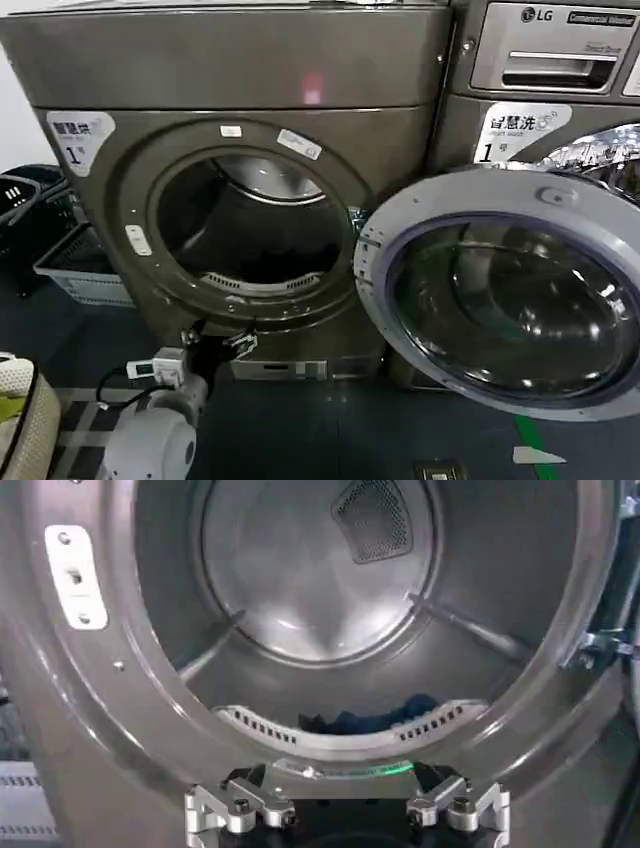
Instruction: Grasp the clothes from the dryer.
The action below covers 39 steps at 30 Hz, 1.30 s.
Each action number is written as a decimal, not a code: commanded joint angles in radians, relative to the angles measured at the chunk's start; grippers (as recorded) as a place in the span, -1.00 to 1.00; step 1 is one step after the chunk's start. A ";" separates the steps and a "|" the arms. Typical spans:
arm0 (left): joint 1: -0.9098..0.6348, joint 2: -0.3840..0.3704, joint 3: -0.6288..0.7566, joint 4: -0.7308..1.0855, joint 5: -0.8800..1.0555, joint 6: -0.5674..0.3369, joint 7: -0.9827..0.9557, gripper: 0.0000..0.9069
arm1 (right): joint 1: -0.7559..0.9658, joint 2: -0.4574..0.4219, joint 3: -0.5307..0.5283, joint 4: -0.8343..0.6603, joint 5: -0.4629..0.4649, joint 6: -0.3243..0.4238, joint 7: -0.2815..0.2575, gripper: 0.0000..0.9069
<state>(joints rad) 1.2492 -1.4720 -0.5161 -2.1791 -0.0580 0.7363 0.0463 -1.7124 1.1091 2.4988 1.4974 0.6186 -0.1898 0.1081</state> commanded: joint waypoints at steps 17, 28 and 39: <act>0.017 0.008 -0.003 -0.003 0.017 0.049 0.009 1.00 | -0.005 0.002 -0.002 -0.007 -0.002 0.003 -0.001 1.00; 0.010 0.007 0.006 0.001 0.026 0.049 0.008 1.00 | -0.005 0.002 -0.006 -0.004 -0.003 0.003 -0.001 1.00; 0.011 0.001 0.010 0.009 0.030 0.049 0.008 1.00 | -0.001 0.006 -0.013 -0.005 -0.006 0.005 -0.002 1.00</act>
<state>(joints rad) 1.2611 -1.4705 -0.5077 -2.1709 -0.0286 0.7363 0.0540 -1.7148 1.1147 2.4864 1.4923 0.6132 -0.1844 0.1065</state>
